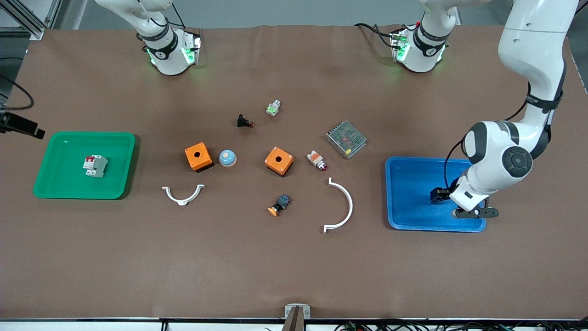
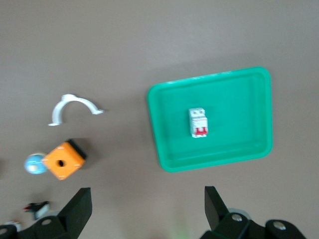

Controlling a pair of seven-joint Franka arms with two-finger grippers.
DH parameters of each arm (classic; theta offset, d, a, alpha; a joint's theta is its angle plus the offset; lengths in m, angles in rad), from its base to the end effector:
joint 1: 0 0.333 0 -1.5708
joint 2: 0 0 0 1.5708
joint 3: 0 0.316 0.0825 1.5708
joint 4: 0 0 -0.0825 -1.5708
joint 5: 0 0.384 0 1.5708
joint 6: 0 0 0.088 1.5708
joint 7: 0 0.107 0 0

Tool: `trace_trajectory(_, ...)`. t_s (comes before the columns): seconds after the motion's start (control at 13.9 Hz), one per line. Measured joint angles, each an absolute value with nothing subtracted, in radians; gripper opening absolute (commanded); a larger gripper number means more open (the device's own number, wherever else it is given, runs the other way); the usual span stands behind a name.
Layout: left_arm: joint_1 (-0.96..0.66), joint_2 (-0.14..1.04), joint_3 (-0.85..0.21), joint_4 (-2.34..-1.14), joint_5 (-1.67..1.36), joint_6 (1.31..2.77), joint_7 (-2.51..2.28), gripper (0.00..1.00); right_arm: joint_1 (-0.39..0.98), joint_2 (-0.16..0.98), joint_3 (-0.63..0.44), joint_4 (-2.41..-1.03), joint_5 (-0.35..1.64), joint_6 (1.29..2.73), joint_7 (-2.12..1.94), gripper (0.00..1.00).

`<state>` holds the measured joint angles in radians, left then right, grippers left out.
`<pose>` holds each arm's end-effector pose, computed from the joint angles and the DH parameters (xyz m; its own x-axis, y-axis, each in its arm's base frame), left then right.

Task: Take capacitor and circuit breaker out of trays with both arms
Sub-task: 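Grasp the black capacitor with the left gripper while the right gripper reaches the breaker, then lift the capacitor with the left gripper while the right gripper grasps the breaker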

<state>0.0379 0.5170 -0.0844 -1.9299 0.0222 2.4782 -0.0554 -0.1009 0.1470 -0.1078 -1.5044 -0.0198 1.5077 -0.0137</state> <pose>0.6280 -0.0270 0.2216 0.9995 0.0038 0.0318 0.0028 -0.9996 0.0292 0.5765 -0.1199 0.5668 0.9706 -0.1940 -0.1428 -0.1911 -0.9810 0.0335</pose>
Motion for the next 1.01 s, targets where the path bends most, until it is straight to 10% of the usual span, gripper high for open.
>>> trace_trajectory(0.43, 0.037, 0.547, -0.086, -1.93, 0.022, 2.496, -0.055, 0.43, -0.235, 0.3, -0.112, -1.544, -0.041, 1.63, -0.211, 1.0)
trace_trajectory(0.72, 0.036, 0.548, -0.088, -1.937, 0.022, 2.495, -0.055, 0.04, -0.301, 0.313, -0.113, -1.648, -0.041, 1.748, -0.304, 1.0)
trace_trajectory(1.01, 0.028, 0.54, -0.09, -1.931, 0.022, 2.497, -0.055, 0.0, -0.309, 0.319, -0.107, -1.809, -0.04, 1.879, -0.311, 1.0)
